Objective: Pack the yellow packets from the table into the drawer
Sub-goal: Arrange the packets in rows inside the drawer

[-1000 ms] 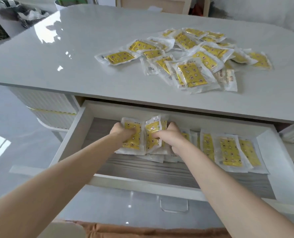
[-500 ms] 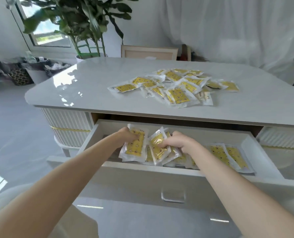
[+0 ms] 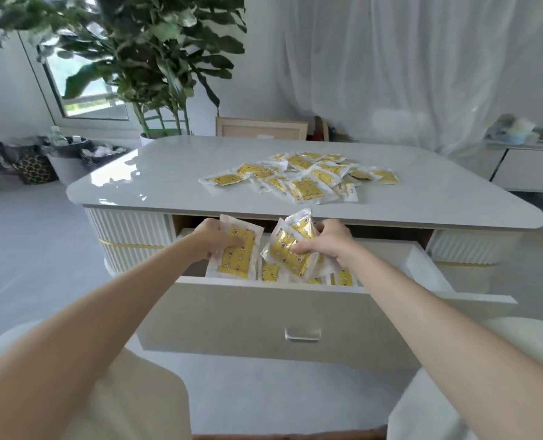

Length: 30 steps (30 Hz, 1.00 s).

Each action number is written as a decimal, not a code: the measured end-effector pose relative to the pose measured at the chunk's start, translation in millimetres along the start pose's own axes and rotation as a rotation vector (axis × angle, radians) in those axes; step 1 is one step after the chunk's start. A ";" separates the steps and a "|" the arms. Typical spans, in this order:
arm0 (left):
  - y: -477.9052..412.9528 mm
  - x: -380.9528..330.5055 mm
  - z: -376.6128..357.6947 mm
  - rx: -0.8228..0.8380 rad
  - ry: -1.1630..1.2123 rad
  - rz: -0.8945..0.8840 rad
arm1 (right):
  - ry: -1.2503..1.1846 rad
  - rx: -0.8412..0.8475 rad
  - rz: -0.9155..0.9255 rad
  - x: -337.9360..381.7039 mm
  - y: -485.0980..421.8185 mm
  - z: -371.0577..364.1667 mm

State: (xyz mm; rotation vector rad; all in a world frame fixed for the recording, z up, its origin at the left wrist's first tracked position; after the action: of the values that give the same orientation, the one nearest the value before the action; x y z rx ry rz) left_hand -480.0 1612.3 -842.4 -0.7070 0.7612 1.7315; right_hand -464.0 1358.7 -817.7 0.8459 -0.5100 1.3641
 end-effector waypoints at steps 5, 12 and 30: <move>-7.1 0.8 14.9 -0.020 -0.107 -0.047 | 0.029 0.041 0.033 17.1 -0.8 -9.0; -48.0 33.3 3.1 0.083 -0.211 0.117 | 0.129 0.131 0.095 40.7 -34.7 -26.7; -108.3 109.8 -30.8 0.269 -0.454 0.350 | 0.225 0.437 0.016 10.8 -88.4 -101.9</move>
State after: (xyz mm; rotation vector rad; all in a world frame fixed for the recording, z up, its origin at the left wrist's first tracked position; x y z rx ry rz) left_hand -401.3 1677.2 -962.1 0.0142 0.8045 1.9552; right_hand -391.5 1445.2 -892.4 1.0222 -0.0405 1.5910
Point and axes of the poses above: each hand's wrist, its own y-axis away from the middle knuckle, its own z-axis out of the back of the hand, x = y × z, the point moved 10 cm from there along -y, towards the middle knuckle, and after that the axes turned 5 degrees about -z, right-handed, at the moved point
